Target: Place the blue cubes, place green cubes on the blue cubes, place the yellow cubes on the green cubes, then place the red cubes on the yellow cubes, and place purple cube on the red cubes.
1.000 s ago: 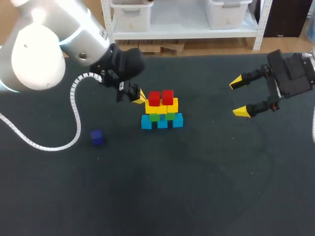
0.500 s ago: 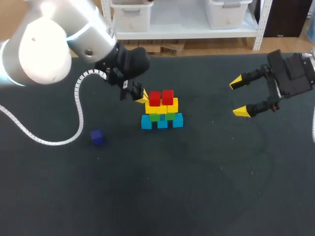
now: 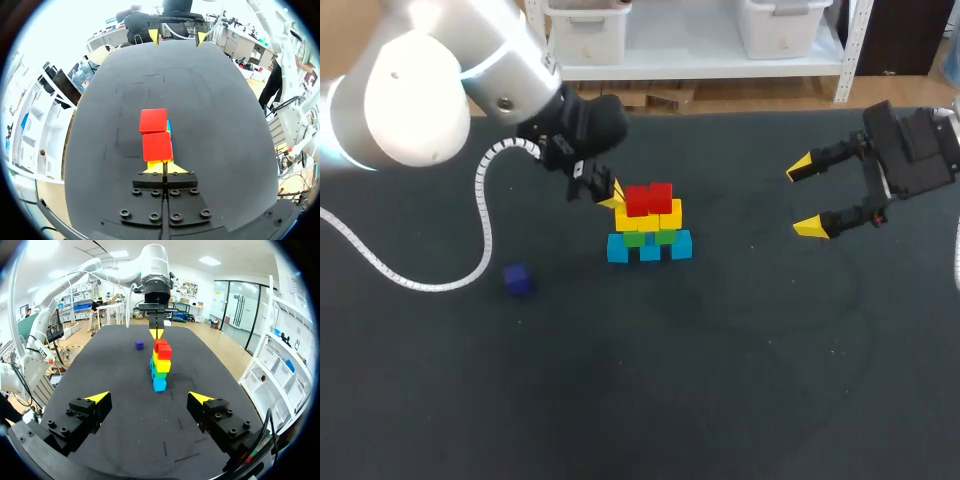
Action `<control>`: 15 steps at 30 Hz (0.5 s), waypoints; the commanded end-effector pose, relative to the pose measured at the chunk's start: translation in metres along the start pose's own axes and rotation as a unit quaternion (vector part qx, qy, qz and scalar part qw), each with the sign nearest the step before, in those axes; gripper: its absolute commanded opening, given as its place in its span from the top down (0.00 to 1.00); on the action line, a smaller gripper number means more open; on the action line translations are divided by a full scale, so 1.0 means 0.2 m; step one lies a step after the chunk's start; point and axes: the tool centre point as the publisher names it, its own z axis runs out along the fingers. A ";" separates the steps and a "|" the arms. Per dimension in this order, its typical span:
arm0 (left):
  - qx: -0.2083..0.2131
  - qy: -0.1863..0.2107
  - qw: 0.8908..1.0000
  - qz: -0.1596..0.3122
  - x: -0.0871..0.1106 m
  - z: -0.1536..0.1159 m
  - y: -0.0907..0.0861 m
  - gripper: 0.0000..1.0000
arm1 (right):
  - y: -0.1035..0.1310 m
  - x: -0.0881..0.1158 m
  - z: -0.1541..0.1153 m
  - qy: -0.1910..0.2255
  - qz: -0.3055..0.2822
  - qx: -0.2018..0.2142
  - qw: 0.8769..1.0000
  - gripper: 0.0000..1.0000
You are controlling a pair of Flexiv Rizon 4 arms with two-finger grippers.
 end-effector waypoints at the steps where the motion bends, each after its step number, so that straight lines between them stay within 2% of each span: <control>1: 0.002 0.003 1.000 0.000 0.00 0.00 0.01 1.00 | 0.00 0.00 0.00 -0.001 -0.001 0.000 1.000 0.00; 15: -0.005 0.005 1.000 -0.010 0.03 -0.01 0.04 1.00 | 0.00 0.00 0.00 -0.001 -0.001 0.000 1.000 0.00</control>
